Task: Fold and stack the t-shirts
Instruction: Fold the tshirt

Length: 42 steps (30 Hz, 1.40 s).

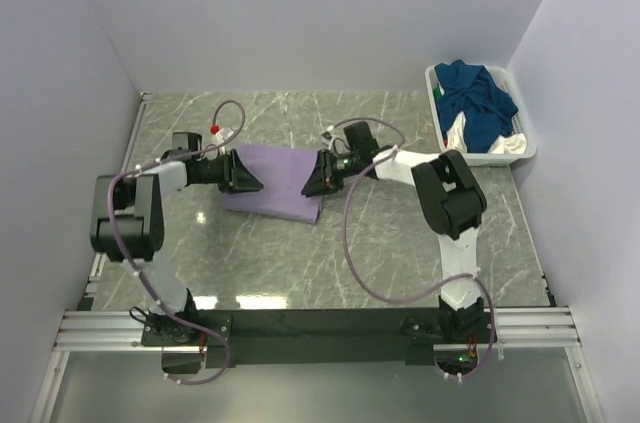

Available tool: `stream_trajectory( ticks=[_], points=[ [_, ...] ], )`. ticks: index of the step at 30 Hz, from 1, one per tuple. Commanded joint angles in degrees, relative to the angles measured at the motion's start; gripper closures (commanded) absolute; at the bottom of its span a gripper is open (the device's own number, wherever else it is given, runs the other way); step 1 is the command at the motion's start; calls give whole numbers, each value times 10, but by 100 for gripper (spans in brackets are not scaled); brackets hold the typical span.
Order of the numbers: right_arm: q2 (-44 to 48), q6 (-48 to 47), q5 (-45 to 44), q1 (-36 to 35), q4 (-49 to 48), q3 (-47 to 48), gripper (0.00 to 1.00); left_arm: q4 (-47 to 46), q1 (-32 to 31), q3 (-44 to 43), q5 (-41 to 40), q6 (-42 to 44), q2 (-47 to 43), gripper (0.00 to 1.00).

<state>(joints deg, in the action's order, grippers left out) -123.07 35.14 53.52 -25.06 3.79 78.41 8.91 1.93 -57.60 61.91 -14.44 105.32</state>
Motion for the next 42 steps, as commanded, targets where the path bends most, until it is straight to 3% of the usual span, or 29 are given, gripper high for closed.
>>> stream_trajectory(
  ticks=[1, 4, 8, 14, 17, 24, 28, 32, 34, 36, 37, 40, 41, 42],
  points=[
    [83, 33, 29, -53, -78, -53, 68, 55, -4, 46, 32, 58, -58, 59],
    [82, 50, 27, -83, -106, -58, 67, 51, -4, 69, 33, 51, -50, 60],
    [7, 84, 33, -99, -137, -43, 66, 24, -1, 64, 11, 31, 2, 61],
    [-71, 78, 24, -76, -127, -40, 67, -11, 43, 29, 7, -7, 101, 61],
    [-82, 64, 18, -54, -115, -56, 68, 14, 55, 23, 12, 27, 123, 61],
    [-45, 14, -3, -47, -61, -91, 69, 95, 102, 25, -3, 106, 116, 60],
    [3, -44, 18, -48, -8, -92, 70, 188, 143, -4, 0, 197, 111, 60],
    [99, -92, 48, -51, 19, -96, 63, 230, 162, -38, -30, 225, 17, 63],
    [169, -149, 34, -50, 70, -96, 60, 197, 153, -40, -114, 186, -45, 62],
    [209, -189, -15, -41, 111, -90, 56, 190, 104, -52, -193, 177, -133, 62],
    [237, -214, -28, -34, 139, -90, 54, 185, 79, -53, -283, 170, -160, 60],
    [267, -248, -65, 7, 176, -96, 46, 162, -41, -51, -412, 153, -240, 47],
    [272, -259, -75, 18, 185, -97, 45, 151, -94, -49, -433, 148, -258, 33],
    [277, -268, -101, 30, 194, -97, 45, 148, -120, -49, -465, 119, -262, 33]
  ],
)
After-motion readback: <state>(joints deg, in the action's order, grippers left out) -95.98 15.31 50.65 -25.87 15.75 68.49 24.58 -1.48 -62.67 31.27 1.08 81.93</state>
